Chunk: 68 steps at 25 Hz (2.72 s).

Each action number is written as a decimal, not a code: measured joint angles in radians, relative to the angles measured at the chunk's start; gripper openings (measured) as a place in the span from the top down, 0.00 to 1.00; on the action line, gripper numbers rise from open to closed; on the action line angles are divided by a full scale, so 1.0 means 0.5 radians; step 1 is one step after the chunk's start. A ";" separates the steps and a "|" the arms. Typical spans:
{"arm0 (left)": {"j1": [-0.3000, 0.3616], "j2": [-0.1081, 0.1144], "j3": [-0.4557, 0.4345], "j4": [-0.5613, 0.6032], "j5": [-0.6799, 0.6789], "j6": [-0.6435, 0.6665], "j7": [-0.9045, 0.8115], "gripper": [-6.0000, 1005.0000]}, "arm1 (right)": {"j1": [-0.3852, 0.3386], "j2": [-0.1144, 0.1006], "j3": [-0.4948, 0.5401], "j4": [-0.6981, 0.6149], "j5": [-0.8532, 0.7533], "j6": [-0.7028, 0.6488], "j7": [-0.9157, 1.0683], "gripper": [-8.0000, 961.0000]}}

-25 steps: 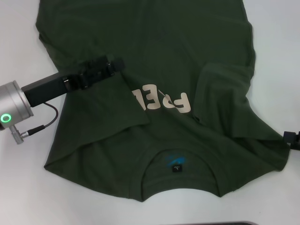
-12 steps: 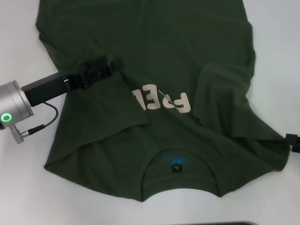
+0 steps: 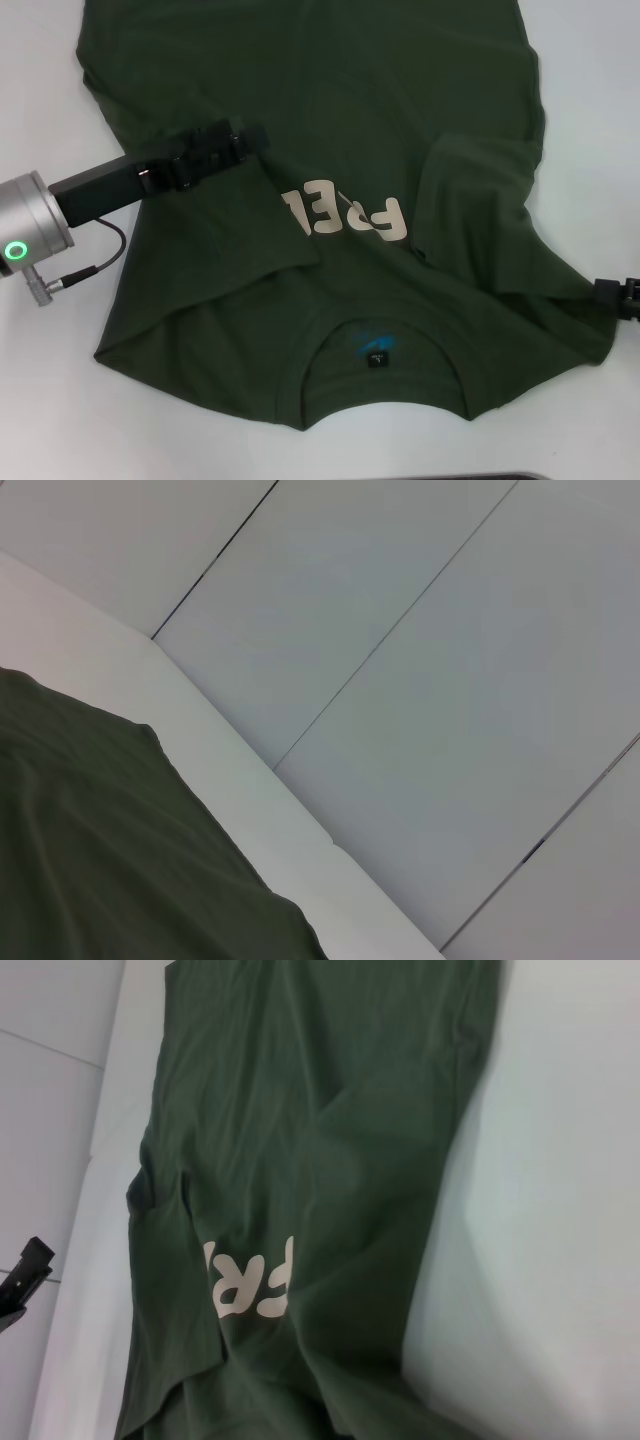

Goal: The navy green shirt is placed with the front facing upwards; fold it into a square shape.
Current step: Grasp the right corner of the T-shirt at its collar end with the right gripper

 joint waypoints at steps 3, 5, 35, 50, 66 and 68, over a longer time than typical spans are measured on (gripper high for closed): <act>-0.001 0.000 0.000 0.000 0.000 0.000 0.000 0.12 | 0.015 0.005 -0.002 0.000 0.000 -0.007 0.000 0.15; -0.001 0.000 0.000 0.000 0.000 0.000 0.000 0.12 | 0.025 0.008 -0.006 0.000 0.000 -0.013 0.000 0.15; -0.007 0.009 0.000 0.000 0.000 0.000 -0.001 0.12 | 0.083 0.029 -0.075 -0.015 -0.129 -0.012 0.008 0.68; -0.013 0.012 0.000 0.000 -0.003 0.000 -0.010 0.12 | 0.024 0.023 -0.028 -0.023 -0.127 -0.029 -0.062 0.99; 0.008 0.082 0.014 0.003 0.000 0.027 -0.048 0.12 | -0.212 0.064 0.288 -0.068 -0.129 -0.149 -0.196 0.99; 0.019 0.096 0.031 0.003 0.001 0.030 -0.058 0.12 | -0.215 0.069 0.298 -0.067 -0.129 -0.151 -0.208 0.99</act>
